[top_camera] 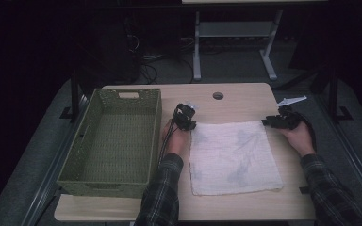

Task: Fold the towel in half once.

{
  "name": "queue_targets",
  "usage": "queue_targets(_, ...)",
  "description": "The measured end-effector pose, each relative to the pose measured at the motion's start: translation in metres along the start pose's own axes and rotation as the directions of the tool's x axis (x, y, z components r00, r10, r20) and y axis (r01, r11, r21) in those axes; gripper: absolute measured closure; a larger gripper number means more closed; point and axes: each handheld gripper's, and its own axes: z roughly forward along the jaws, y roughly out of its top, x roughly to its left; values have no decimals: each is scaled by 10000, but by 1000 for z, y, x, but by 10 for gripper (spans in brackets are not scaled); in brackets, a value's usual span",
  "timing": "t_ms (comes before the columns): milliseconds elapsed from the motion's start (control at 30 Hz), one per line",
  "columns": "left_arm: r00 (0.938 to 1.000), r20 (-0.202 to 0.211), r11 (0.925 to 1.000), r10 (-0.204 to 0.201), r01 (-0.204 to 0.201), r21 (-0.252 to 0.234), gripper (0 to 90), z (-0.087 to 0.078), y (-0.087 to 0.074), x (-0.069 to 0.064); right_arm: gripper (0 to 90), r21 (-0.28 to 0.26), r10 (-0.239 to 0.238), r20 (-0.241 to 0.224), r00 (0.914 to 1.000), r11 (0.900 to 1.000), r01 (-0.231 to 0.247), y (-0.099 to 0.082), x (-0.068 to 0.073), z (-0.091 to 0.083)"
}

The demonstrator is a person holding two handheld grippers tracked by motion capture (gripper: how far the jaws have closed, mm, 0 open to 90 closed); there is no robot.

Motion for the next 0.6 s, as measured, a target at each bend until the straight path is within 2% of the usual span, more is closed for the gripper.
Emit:
queue_targets(67,9999,96,10000,-56,56,-54,771,0,0,0,651,27,27,-24,10000,10000,-27,0,1,3)
queue_targets(167,9999,149,10000,74,-74,5,822,0,0,-1,673,62,17,-105,9999,10000,-17,1,2,7)
queue_targets(267,9998,194,10000,15,-15,2,845,0,0,-2,741,115,34,-132,9999,9999,-33,1,4,10)
queue_targets(333,9994,267,9998,-206,207,-29,856,1,0,-1,833,158,-51,-192,9998,9999,54,2,6,10)
queue_targets(367,9982,361,9988,-484,488,-83,860,1,-1,0,840,178,-95,-166,9998,9998,98,2,6,10)
queue_targets(467,9951,491,9963,-856,859,-52,867,0,-1,3,855,197,-165,4,9999,9997,165,3,8,10)
queue_targets(600,9954,404,9956,-872,885,-299,868,-6,1,5,857,-152,-66,33,10000,9999,67,8,3,2)
